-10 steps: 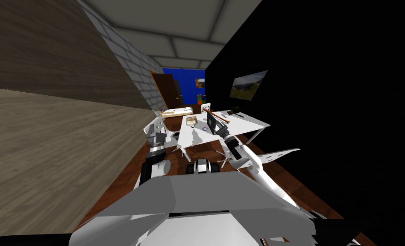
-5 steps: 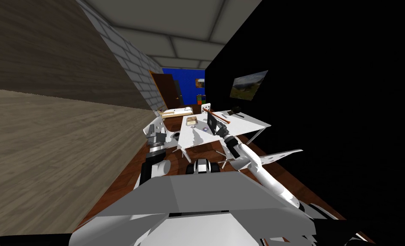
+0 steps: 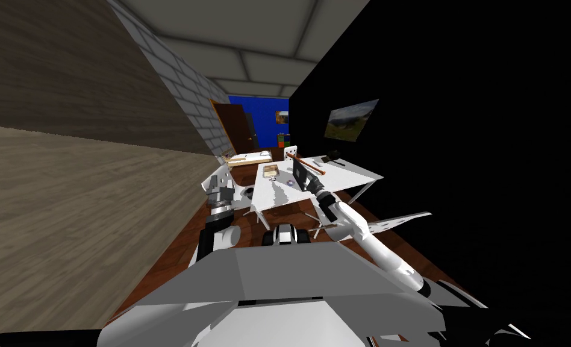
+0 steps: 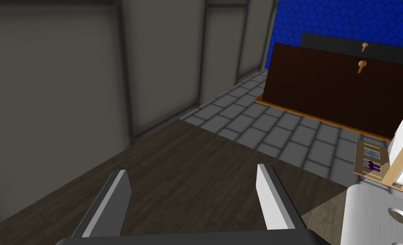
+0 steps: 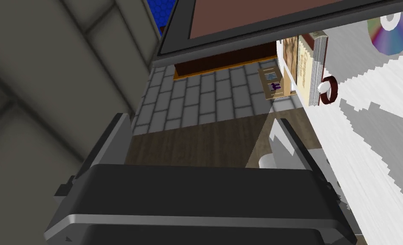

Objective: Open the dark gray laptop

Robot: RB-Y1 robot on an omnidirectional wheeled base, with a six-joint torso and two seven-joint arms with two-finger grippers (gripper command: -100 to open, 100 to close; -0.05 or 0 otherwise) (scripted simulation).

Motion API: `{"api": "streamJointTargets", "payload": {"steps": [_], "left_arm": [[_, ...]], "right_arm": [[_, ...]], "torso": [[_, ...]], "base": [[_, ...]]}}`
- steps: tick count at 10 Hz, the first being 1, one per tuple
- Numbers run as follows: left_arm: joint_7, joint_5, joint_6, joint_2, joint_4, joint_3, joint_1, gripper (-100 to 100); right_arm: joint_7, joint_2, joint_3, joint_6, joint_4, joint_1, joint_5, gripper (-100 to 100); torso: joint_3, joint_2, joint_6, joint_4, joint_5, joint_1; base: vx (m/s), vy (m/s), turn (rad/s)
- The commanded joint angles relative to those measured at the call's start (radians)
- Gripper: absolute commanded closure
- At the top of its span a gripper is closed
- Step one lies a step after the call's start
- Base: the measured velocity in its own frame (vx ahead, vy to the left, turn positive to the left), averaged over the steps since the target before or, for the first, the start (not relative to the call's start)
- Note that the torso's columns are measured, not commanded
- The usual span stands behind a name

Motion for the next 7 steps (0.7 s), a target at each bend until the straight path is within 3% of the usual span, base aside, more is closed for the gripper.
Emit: {"api": "streamJointTargets", "payload": {"steps": [1, 7], "left_arm": [[0.000, 0.000, 0.000, 0.000, 0.000, 0.000, 0.000, 0], [0.000, 0.000, 0.000, 0.000, 0.000, 0.000, 0.000, 0]], "right_arm": [[0.065, -0.025, 0.014, 0.021, 0.014, -0.012, 0.033, -100], [0.202, -0.089, 0.053, 0.075, 0.048, -0.048, 0.107, -100]], "torso": [[0.000, 0.000, 0.000, 0.000, 0.000, 0.000], [0.000, 0.000, 0.000, 0.000, 0.000, 0.001]], "base": [[0.017, 0.016, -0.003], [0.017, 0.017, -0.004]]}}
